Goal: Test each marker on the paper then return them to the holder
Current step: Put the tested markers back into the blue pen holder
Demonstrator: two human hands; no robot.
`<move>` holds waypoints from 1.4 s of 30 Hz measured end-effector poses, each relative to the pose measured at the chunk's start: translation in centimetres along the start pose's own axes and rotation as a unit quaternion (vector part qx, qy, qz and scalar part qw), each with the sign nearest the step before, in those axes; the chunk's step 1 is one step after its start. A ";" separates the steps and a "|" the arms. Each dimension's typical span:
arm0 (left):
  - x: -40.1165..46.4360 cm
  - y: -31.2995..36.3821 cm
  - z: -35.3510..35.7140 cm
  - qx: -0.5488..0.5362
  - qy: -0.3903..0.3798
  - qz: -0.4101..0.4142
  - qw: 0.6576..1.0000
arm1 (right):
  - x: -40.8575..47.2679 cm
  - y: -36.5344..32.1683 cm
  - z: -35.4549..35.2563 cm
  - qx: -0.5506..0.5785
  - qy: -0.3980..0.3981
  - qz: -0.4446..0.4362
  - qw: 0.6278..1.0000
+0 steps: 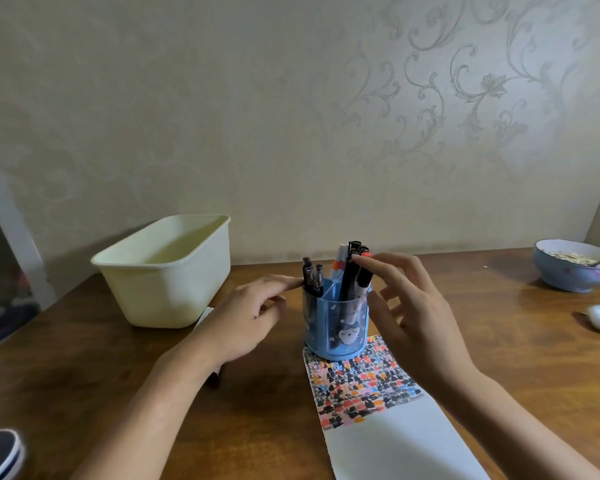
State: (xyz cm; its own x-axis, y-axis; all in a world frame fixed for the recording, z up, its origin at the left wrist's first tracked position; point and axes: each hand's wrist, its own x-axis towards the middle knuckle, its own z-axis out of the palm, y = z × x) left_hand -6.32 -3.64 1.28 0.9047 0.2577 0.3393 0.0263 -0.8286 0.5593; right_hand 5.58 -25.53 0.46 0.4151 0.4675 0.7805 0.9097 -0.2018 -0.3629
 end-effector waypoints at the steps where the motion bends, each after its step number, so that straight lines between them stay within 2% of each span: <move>1: 0.0 -0.1 -0.2 0.001 -0.003 -0.004 1.000 | -0.1 -0.1 -0.1 0.005 0.000 0.000 1.000; 6: -0.2 -2.5 -2.2 0.000 0.000 -0.041 0.999 | -1.1 -0.6 -0.3 0.046 0.012 0.014 0.999; 8: -0.5 -3.9 -2.9 0.051 -0.024 -0.058 0.997 | -1.5 -1.1 -0.1 0.062 0.012 0.011 0.998; 11: -0.7 -5.5 -3.1 0.129 -0.057 -0.088 0.986 | -2.2 -1.8 0.4 0.083 -0.019 0.008 0.996; 15: -0.8 -6.3 -2.5 0.180 -0.089 -0.106 0.974 | -2.9 -2.2 1.1 0.085 -0.073 0.016 0.994; 25: -0.5 -6.4 -1.8 0.190 -0.116 -0.103 0.969 | -2.9 -2.2 1.2 0.081 -0.115 0.049 0.989; 29: -0.5 -5.6 -1.4 0.166 -0.106 -0.074 0.978 | -2.9 -2.2 1.2 0.085 -0.131 0.058 0.986; 33: 0.0 -3.7 -1.3 0.043 -0.008 -0.054 0.998 | -2.9 -2.3 1.2 0.088 -0.135 0.052 0.986; 35: 0.0 -2.7 -1.7 -0.017 0.014 -0.051 0.998 | -2.9 -2.3 1.2 0.090 -0.133 0.045 0.986; 38: -0.2 -0.8 -2.0 -0.053 0.005 -0.005 0.999 | -2.9 -2.3 1.3 0.098 -0.137 0.040 0.985; 42: -0.3 1.4 -1.2 -0.074 -0.053 0.034 0.995 | -3.0 -2.3 1.4 0.134 -0.140 0.056 0.979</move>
State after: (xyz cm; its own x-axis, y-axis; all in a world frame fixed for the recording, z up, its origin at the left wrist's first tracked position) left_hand -7.08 -4.28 2.90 0.9424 0.1434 0.3023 -0.0918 -0.7581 0.6457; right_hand 2.19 -25.30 -1.75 0.4575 0.6812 0.5716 0.8074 -0.0488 -0.5880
